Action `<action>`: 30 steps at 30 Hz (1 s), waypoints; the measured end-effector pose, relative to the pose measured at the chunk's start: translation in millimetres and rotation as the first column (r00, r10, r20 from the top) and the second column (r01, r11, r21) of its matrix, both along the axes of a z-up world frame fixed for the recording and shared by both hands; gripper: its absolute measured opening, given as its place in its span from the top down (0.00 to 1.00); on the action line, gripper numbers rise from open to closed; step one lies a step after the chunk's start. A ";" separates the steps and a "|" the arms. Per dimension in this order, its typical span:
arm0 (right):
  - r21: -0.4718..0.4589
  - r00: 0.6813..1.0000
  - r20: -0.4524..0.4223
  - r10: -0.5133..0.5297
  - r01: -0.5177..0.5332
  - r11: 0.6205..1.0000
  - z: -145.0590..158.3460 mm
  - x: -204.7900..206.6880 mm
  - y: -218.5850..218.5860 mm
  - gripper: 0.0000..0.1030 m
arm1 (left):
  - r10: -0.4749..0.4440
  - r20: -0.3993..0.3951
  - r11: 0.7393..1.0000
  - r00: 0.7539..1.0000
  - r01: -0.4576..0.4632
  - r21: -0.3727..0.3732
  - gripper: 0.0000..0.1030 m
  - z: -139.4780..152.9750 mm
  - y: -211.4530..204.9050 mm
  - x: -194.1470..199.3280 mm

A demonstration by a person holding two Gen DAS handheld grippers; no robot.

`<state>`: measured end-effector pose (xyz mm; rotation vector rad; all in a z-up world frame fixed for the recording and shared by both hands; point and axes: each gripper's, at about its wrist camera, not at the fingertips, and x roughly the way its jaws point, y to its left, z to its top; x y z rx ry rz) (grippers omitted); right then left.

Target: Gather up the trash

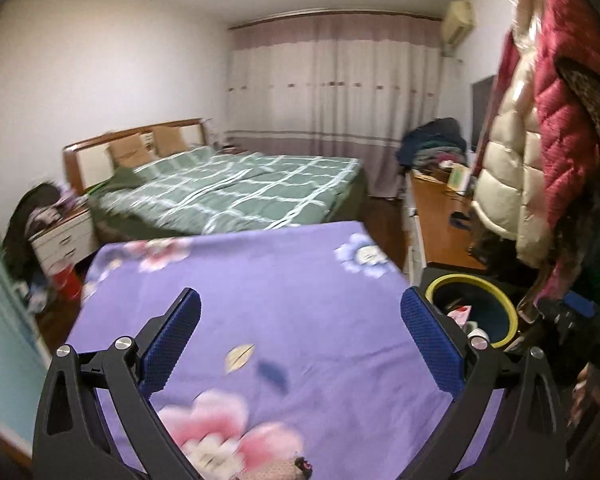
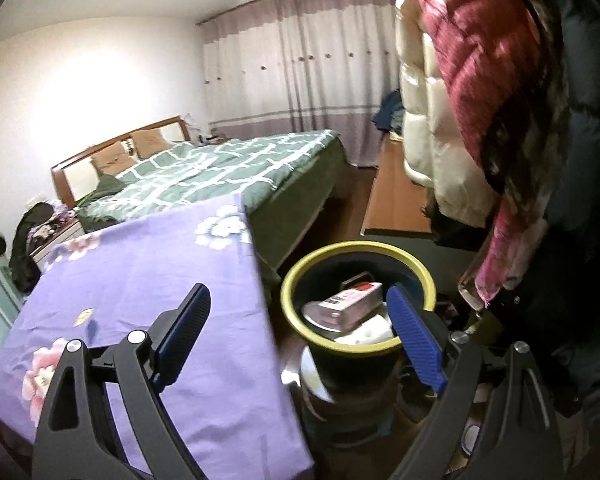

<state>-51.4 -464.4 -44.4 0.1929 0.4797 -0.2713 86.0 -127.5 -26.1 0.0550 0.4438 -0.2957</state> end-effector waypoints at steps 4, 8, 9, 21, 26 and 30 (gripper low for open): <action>-0.025 0.999 0.016 0.039 -0.038 0.999 10.1 -11.3 22.3 0.16 | 0.079 0.017 0.997 0.997 -0.079 -0.019 0.04 -3.4 46.2 -36.9; -0.044 0.998 0.036 0.061 -0.059 0.997 19.4 -23.0 38.0 0.16 | 0.120 0.033 0.991 0.992 -0.117 -0.058 0.05 -5.0 69.2 -64.9; -0.045 0.997 0.041 0.064 -0.063 0.997 21.6 -25.8 40.4 0.15 | 0.130 0.038 0.990 0.991 -0.127 -0.059 0.05 -4.8 74.9 -71.0; -0.062 0.995 0.054 0.086 -0.083 0.995 28.5 -29.4 53.5 0.15 | 0.165 0.034 0.985 0.986 -0.162 -0.062 0.05 -1.6 80.6 -76.3; -0.060 0.995 0.048 0.089 -0.087 0.994 27.7 -25.5 54.6 0.14 | 0.152 0.021 0.987 0.988 -0.151 -0.053 0.05 -3.5 76.2 -71.7; -0.057 0.995 0.043 0.090 -0.087 0.995 26.6 -23.9 54.4 0.14 | 0.150 0.010 0.988 0.989 -0.150 -0.049 0.05 -6.4 74.3 -68.2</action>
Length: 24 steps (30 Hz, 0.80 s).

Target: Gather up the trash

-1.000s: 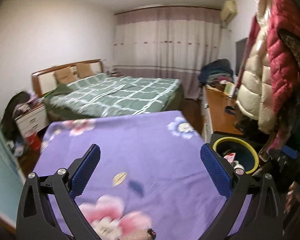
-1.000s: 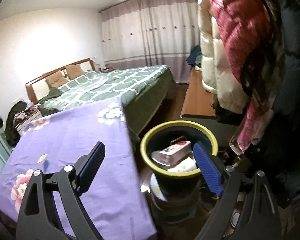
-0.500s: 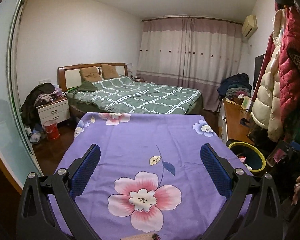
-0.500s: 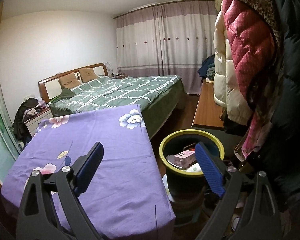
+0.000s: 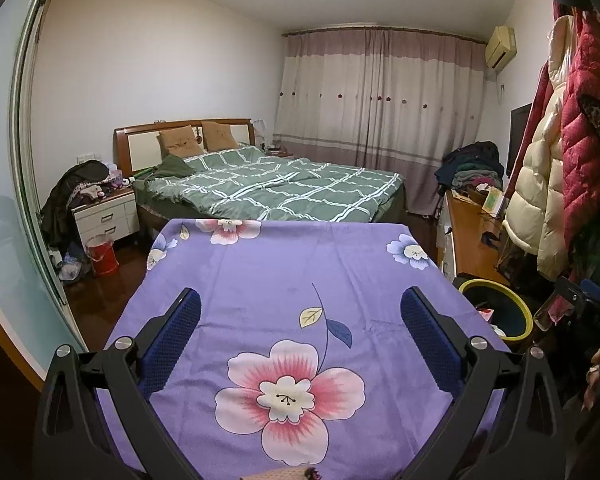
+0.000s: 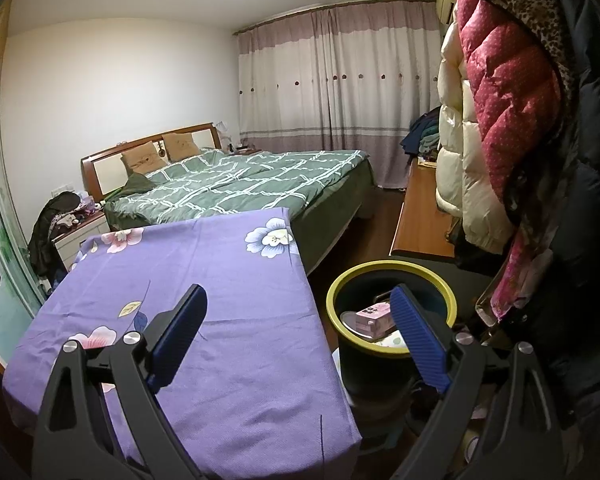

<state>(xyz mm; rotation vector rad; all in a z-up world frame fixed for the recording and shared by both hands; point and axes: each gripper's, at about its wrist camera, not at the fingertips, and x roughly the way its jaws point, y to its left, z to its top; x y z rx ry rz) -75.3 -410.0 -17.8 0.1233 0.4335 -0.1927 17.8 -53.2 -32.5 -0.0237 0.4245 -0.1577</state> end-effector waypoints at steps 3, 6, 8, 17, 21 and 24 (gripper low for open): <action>0.004 1.000 -0.003 0.002 -0.002 1.000 -1.2 1.7 0.1 0.14 | -0.006 -0.001 1.000 1.000 0.006 0.000 0.04 -0.5 -0.2 0.5; 0.006 1.000 -0.005 0.008 -0.008 1.000 -2.0 3.9 0.5 0.14 | -0.013 -0.009 1.000 1.000 0.013 0.002 0.05 -2.4 -3.8 2.3; 0.012 1.000 -0.005 0.012 -0.012 1.000 -2.3 5.2 0.1 0.14 | -0.017 -0.011 1.000 1.000 0.017 0.003 0.04 -3.4 -4.4 3.6; 0.014 1.000 -0.004 0.013 -0.013 1.000 -2.2 5.8 0.5 0.14 | -0.010 -0.010 1.000 1.000 0.010 -0.002 0.04 -4.4 -5.6 3.9; 0.013 1.000 -0.003 0.012 -0.012 1.000 -2.2 5.9 0.6 0.14 | -0.004 -0.007 1.000 1.000 0.004 -0.001 0.04 -6.0 -3.8 3.2; 0.013 1.000 -0.006 0.013 -0.013 1.000 -2.4 6.9 0.6 0.14 | -0.002 -0.009 1.000 1.000 0.002 0.000 0.04 -7.4 -3.5 3.3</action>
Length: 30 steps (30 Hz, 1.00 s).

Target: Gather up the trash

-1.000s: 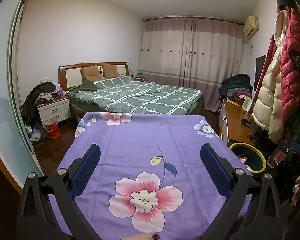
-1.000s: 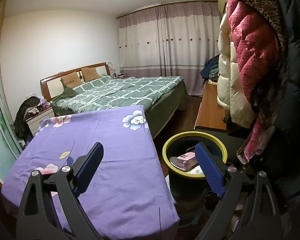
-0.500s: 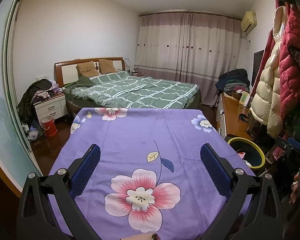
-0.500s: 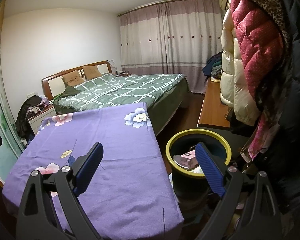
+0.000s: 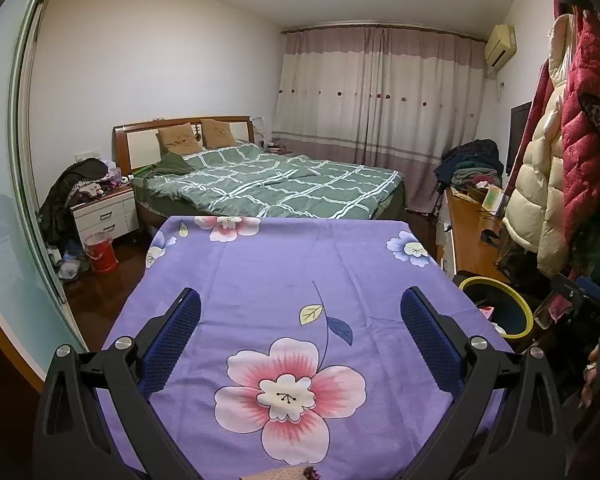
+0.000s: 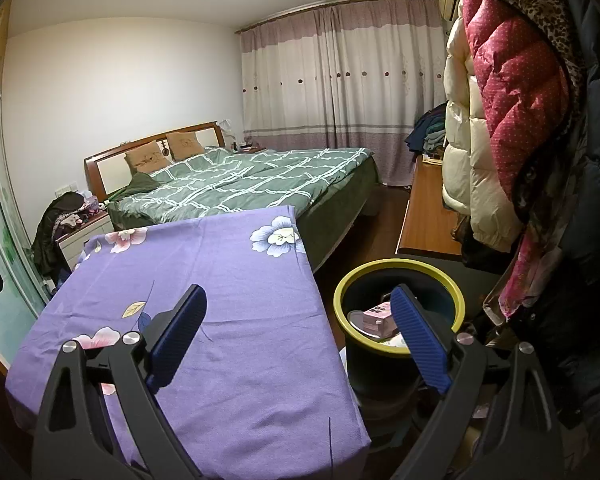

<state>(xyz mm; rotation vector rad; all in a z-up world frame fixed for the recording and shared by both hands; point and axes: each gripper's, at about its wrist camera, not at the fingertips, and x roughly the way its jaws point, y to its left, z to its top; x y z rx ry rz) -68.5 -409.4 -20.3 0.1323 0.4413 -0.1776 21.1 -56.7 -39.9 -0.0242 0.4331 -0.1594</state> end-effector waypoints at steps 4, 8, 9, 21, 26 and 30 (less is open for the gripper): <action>0.001 1.000 -0.002 0.003 -0.003 1.000 -0.6 2.6 1.6 0.14 | -0.003 -0.011 1.000 1.000 0.003 0.000 0.04 -2.3 -0.8 1.5; 0.003 1.000 -0.006 0.005 -0.005 1.000 -2.9 4.4 2.0 0.14 | -0.007 -0.017 1.000 1.000 0.007 -0.004 0.04 -3.2 0.1 2.5; 0.004 1.000 -0.006 0.006 -0.006 1.000 -3.2 4.4 2.0 0.14 | -0.008 -0.017 1.000 1.000 0.008 -0.004 0.05 -3.1 0.2 2.4; 0.003 1.000 -0.005 0.006 -0.006 1.000 -3.1 4.9 1.9 0.14 | -0.003 -0.036 1.000 0.999 0.003 -0.007 0.05 -8.4 2.0 6.3; 0.003 1.000 -0.007 0.006 -0.006 1.000 -3.2 5.0 2.3 0.14 | -0.003 -0.036 1.000 0.999 0.003 -0.007 0.04 -8.3 2.0 6.3; 0.003 1.000 -0.008 0.007 -0.007 1.000 -3.7 5.2 2.5 0.14 | -0.001 -0.033 1.000 0.999 0.001 -0.004 0.05 -8.8 2.2 6.7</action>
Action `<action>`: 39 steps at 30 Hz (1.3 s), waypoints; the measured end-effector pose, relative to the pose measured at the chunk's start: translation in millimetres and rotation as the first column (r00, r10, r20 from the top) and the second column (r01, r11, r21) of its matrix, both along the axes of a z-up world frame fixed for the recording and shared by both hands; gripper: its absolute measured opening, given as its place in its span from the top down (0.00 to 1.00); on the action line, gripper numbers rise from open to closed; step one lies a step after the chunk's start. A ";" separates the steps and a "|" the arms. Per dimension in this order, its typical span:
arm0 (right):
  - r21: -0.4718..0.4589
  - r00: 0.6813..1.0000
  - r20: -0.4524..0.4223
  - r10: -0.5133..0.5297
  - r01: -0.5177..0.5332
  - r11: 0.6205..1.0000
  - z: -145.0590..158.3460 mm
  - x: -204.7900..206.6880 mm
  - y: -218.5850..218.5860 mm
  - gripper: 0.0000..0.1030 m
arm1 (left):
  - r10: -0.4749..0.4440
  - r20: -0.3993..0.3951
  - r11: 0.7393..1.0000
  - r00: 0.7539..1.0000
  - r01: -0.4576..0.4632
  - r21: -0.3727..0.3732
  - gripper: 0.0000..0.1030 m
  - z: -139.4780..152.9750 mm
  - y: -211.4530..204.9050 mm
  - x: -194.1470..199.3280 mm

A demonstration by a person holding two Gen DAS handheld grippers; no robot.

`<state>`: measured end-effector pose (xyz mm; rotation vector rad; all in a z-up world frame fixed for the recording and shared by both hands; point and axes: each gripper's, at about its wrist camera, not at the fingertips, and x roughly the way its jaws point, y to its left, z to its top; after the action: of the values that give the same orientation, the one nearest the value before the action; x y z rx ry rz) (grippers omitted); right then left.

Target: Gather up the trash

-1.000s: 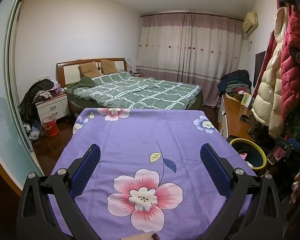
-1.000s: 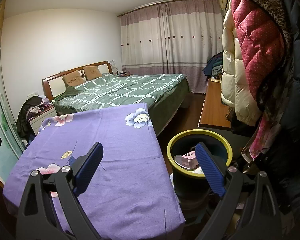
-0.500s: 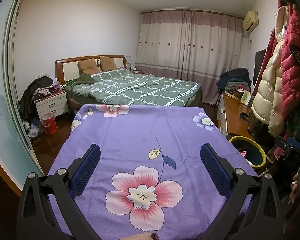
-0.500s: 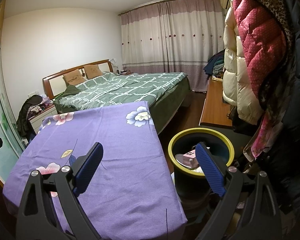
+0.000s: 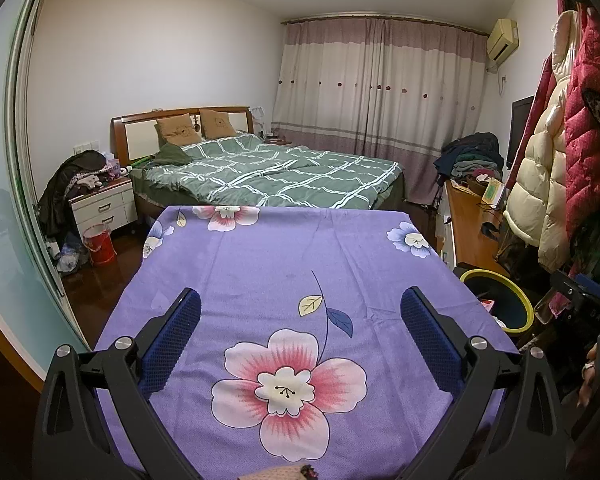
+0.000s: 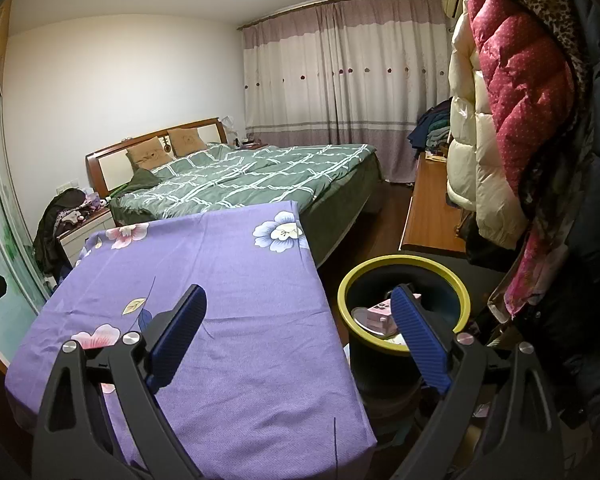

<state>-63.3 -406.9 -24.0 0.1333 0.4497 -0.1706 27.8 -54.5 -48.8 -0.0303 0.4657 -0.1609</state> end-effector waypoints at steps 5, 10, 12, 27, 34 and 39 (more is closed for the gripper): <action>0.000 1.000 0.000 0.000 0.000 1.000 0.0 0.2 0.0 0.14 | 0.003 0.001 1.000 1.000 -0.003 0.003 0.05 -2.8 0.9 0.9; 0.000 1.000 0.000 0.000 0.000 1.000 0.1 0.2 -0.1 0.14 | 0.002 0.004 1.000 1.000 -0.002 0.003 0.04 -2.1 1.0 0.8; 0.000 1.000 0.000 0.000 0.000 1.000 0.1 0.4 -0.1 0.14 | 0.003 0.005 1.000 1.000 -0.003 0.004 0.04 -2.1 1.0 1.2; 0.001 1.000 -0.004 0.002 -0.002 1.000 -1.6 2.1 0.9 0.14 | 0.006 0.008 1.000 1.000 -0.006 0.007 0.05 -2.2 2.9 2.6; 0.001 1.000 -0.004 0.002 -0.002 1.000 -1.3 2.1 0.3 0.14 | 0.005 0.002 1.000 1.000 -0.005 0.013 0.04 -3.3 2.7 5.5; 0.002 1.000 -0.005 0.003 -0.003 1.000 -1.2 2.3 0.2 0.14 | 0.001 0.008 1.000 1.000 -0.001 0.000 0.05 -4.9 3.5 6.6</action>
<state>-61.0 -406.7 -25.2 0.1344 0.4546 -0.1679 34.3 -51.0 -53.7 -0.0300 0.4573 -0.1603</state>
